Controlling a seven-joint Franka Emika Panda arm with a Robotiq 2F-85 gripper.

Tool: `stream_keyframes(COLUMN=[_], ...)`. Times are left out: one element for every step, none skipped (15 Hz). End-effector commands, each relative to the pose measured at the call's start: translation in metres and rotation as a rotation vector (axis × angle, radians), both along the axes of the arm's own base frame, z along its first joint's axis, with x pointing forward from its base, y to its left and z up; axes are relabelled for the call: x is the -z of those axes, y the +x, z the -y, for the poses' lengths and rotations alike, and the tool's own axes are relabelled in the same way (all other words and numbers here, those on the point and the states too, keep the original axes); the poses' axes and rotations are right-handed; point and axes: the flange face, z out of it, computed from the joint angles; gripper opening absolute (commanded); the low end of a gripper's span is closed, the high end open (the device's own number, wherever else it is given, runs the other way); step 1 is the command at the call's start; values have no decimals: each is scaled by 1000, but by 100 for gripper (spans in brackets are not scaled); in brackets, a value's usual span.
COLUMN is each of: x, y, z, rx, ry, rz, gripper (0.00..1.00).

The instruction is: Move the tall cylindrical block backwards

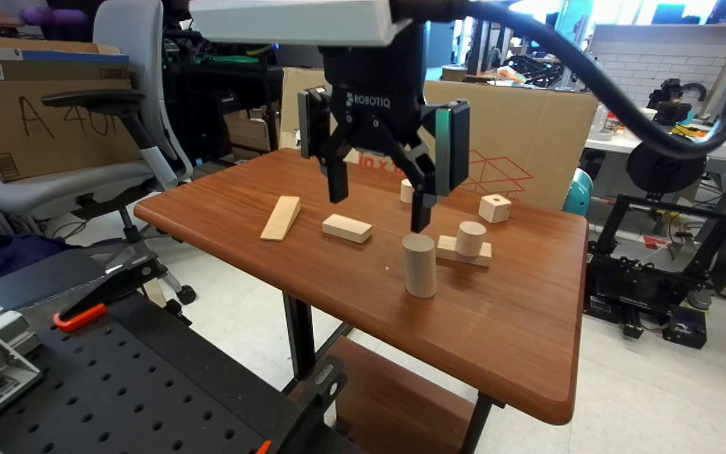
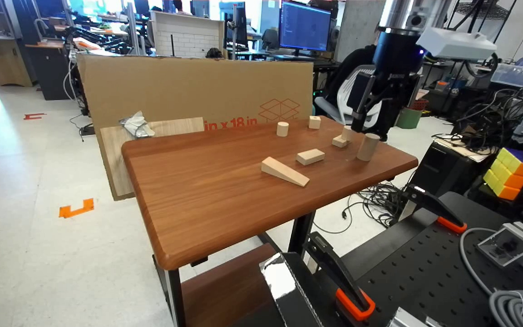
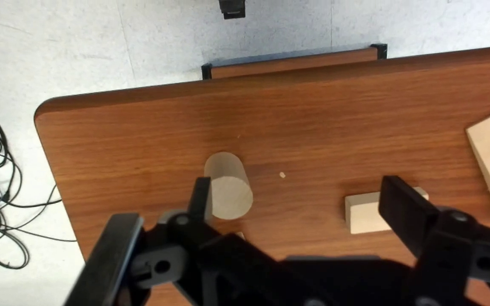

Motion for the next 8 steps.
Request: stream_keyframes(x=[2,1,2,3,6,8,11,15], y=[9,9,9,9,8,8,8,8], z=[11,18,22,26,32,36,40,44], rx=[-29,-27,-28,-28,-22,-23,-18,-17], ry=[-9,-13,-19,-25,-35,-39,-46,-50], rz=[-17,-19,-20,-18,-17,-18,-20,-26], gripper=[100,100,100,100,100,100,100,100])
